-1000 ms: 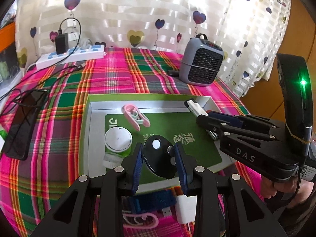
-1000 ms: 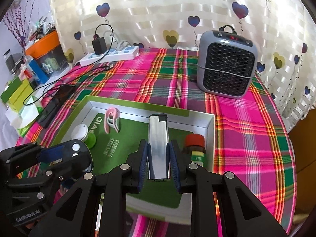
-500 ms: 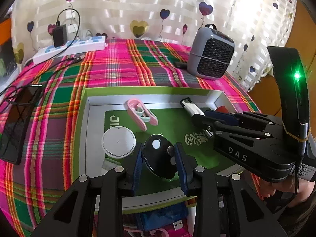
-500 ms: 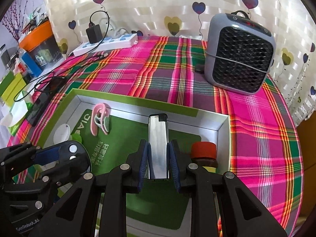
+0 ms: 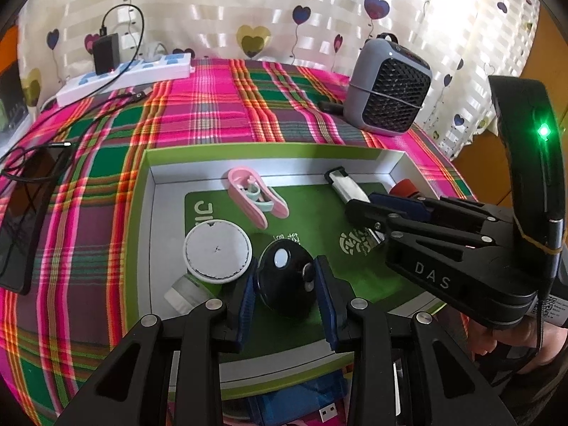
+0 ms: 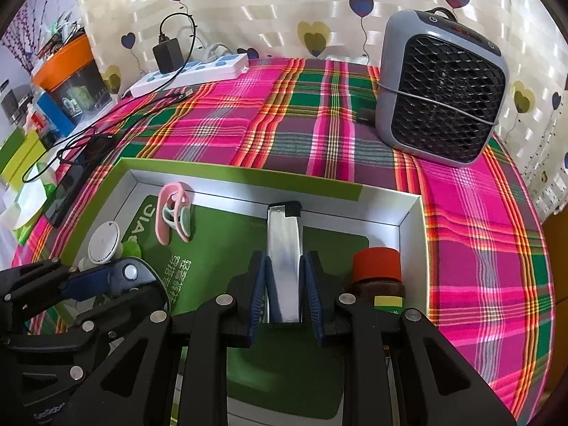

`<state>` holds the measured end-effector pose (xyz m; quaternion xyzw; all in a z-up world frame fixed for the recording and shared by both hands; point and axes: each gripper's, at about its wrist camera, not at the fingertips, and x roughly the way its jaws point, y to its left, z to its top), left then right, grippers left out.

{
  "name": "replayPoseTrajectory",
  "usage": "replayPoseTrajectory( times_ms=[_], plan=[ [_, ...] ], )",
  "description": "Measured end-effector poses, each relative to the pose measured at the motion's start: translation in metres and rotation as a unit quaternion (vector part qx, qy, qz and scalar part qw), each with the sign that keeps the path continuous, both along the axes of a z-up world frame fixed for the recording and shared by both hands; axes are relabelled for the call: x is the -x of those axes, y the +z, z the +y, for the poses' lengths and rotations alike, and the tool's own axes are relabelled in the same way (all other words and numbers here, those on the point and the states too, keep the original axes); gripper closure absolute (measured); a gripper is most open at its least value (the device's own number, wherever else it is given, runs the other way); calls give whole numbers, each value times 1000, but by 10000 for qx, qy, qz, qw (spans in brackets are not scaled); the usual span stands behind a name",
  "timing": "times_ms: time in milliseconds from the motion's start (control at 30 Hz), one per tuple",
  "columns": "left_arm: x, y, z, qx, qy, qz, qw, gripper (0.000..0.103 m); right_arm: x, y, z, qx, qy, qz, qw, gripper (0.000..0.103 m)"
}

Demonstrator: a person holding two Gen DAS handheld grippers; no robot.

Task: Organize rigid objects
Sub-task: 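Lower and release the disc in the box with the left tool while the right tool releases the lighter inside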

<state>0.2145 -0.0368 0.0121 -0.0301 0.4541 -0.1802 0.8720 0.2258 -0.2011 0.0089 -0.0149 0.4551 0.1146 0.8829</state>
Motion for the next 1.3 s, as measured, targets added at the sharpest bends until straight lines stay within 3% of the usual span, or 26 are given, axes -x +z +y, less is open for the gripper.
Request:
replayPoseTrajectory(
  times_ms=[600, 1300],
  plan=[
    [-1, -2, -1, -104, 27, -10, 9999, 72, -1, 0, 2, 5, -9, 7, 10000, 79],
    [1, 2, 3, -75, 91, -101, 9999, 64, 1, 2, 2, -92, -24, -53, 9999, 78]
  ],
)
